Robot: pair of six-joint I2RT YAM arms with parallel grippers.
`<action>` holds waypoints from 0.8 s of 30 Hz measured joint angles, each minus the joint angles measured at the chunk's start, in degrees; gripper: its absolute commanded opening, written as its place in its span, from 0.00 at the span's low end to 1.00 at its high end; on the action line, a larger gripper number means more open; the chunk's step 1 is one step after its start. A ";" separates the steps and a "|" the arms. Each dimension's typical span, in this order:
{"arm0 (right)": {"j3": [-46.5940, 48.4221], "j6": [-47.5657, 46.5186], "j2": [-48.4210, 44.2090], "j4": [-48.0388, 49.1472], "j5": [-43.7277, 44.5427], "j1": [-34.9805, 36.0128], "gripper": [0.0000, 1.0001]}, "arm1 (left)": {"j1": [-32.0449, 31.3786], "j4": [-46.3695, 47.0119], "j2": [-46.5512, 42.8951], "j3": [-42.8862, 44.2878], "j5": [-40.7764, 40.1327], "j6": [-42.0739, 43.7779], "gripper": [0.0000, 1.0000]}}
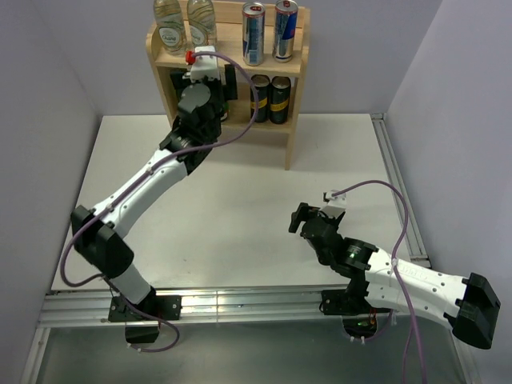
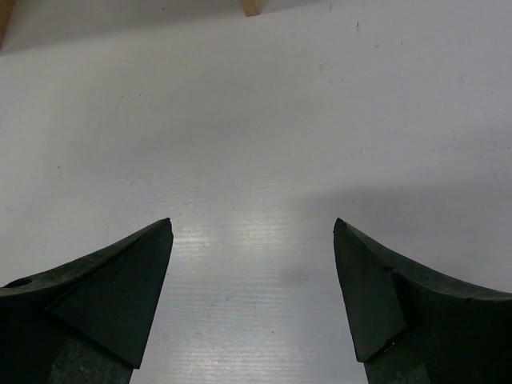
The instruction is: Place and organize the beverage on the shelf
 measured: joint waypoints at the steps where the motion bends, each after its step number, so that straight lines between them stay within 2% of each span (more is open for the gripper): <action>1: 0.00 0.02 0.07 0.00 0.17 0.13 0.88 | -0.61 -0.68 -1.79 -1.99 -0.42 -0.13 0.99; 5: 0.00 -0.09 -0.15 0.04 0.70 0.81 0.87 | -4.31 -3.69 -12.00 -11.87 -2.71 -1.14 0.99; 10: 0.50 -0.70 -2.32 -1.07 0.63 2.12 0.87 | -8.17 -11.65 -28.20 -22.60 -3.80 -7.52 0.99; 13: 6.95 -2.43 -2.25 -6.29 0.61 3.26 0.91 | -8.92 -17.29 -38.03 -27.06 -5.84 -11.67 0.99; 17: 23.63 -7.63 -1.73 -8.72 0.52 5.14 0.95 | -11.61 -27.36 -44.63 -24.96 -7.15 -17.16 0.99; 21: 41.92 -15.08 -0.31 -8.74 -0.76 5.77 0.99 | -12.15 -37.16 -44.50 -16.68 -5.95 -21.03 0.99; 24: 49.90 -19.26 0.37 -8.00 -2.89 5.77 1.00 | -12.20 -41.83 -45.35 -13.81 -4.63 -22.34 0.99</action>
